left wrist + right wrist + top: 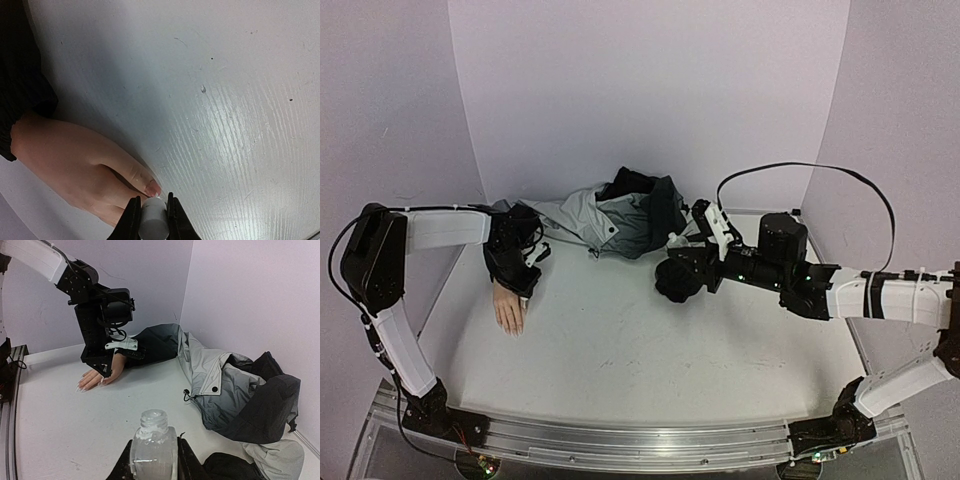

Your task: Paint the nails

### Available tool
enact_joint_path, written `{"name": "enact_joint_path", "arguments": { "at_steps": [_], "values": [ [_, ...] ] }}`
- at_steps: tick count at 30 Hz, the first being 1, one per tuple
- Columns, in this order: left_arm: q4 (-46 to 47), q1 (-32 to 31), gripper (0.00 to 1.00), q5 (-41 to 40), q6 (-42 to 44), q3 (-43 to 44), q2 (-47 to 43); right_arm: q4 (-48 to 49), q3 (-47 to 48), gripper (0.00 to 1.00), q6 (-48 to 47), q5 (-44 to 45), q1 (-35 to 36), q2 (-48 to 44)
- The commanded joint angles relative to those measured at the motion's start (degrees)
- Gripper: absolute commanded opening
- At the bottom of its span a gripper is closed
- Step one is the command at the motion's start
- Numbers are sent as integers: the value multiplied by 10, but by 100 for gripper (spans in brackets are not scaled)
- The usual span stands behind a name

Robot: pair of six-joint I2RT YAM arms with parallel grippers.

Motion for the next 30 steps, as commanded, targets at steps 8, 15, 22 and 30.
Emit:
{"name": "enact_joint_path", "arguments": {
  "at_steps": [8, 15, 22, 30],
  "values": [
    [8, 6, 0, -14, 2, 29, 17, 41, 8, 0, 2, -8, 2, 5],
    [5, 8, 0, -1, 2, 23, 12, 41, 8, 0, 3, -9, 2, 4],
    [-4, 8, 0, 19, 0, 12, 3, 41, 8, 0, 4, -10, 2, -1],
    [-19, 8, 0, 50, -10, 8, -7, 40, 6, 0, 5, -14, 3, -8]
  ]
}}
